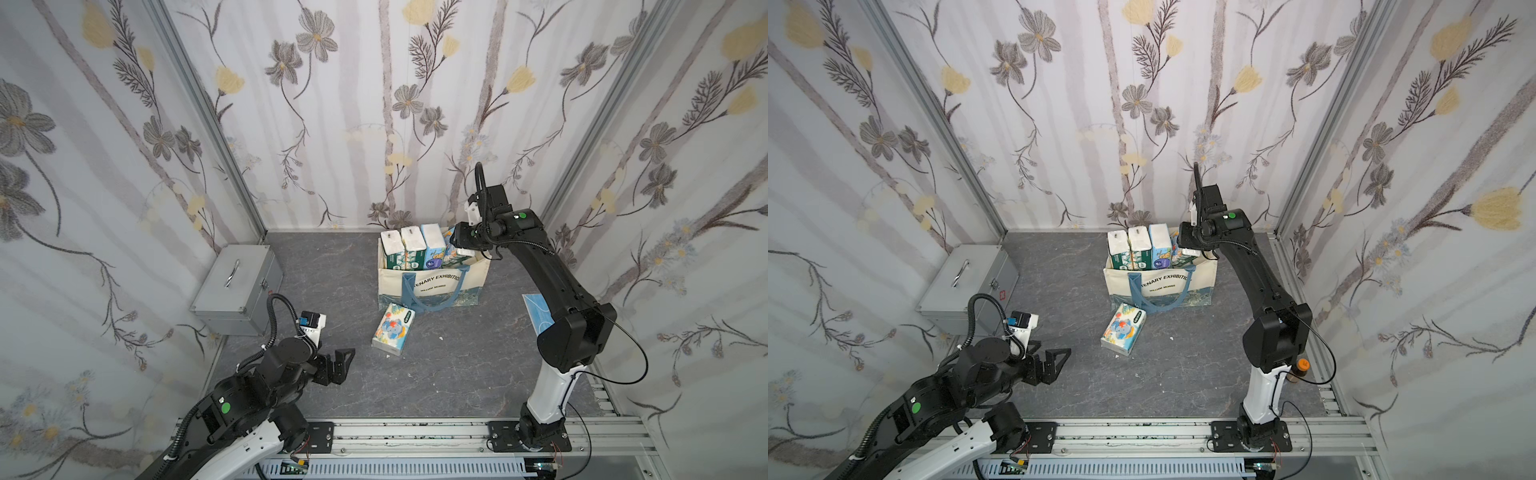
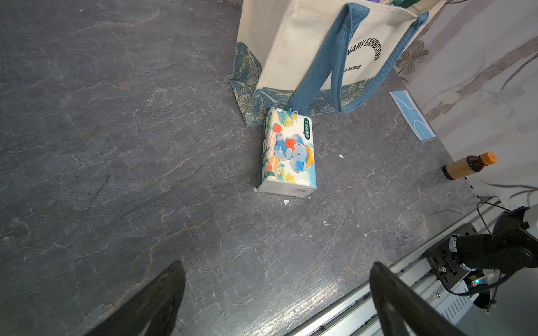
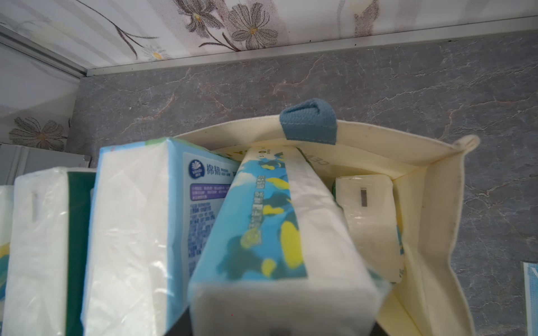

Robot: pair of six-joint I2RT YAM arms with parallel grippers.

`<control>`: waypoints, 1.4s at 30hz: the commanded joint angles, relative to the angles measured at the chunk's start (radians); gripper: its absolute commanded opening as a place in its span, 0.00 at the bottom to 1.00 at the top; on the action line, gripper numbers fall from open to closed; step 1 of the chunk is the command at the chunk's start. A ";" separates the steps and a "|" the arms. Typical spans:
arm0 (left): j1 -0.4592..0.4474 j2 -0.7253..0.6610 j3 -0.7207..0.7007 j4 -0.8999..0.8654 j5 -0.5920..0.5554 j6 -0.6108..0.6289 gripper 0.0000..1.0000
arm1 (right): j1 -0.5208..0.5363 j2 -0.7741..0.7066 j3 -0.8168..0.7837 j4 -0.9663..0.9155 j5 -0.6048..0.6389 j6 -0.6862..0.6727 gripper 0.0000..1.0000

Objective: Put tissues into the canvas bag
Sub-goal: Place the pack of facial tissues in the canvas bag.

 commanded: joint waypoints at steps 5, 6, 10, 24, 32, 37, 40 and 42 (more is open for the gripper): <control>0.001 -0.011 0.009 -0.009 -0.019 -0.010 1.00 | 0.003 0.055 0.071 -0.005 -0.126 0.029 0.58; 0.000 -0.011 0.008 -0.010 -0.020 -0.010 1.00 | 0.002 0.061 0.081 -0.007 -0.133 0.028 0.61; 0.000 -0.008 0.009 -0.010 -0.020 -0.010 1.00 | 0.002 0.069 0.103 -0.010 -0.153 0.030 0.67; 0.006 0.009 0.009 -0.009 -0.016 -0.009 1.00 | 0.003 0.014 0.105 0.010 -0.222 0.033 0.81; 0.011 0.021 0.009 -0.009 -0.012 -0.008 1.00 | 0.000 -0.031 0.104 -0.006 -0.222 0.012 0.86; 0.015 0.033 0.013 -0.012 -0.012 -0.010 1.00 | 0.000 -0.082 0.051 0.002 -0.200 0.001 0.87; 0.015 0.049 0.024 -0.029 -0.029 -0.009 1.00 | 0.000 -0.142 -0.011 0.023 -0.195 0.002 0.87; 0.014 0.056 0.027 -0.031 -0.037 -0.008 1.00 | 0.001 -0.201 -0.081 0.053 -0.194 0.006 0.87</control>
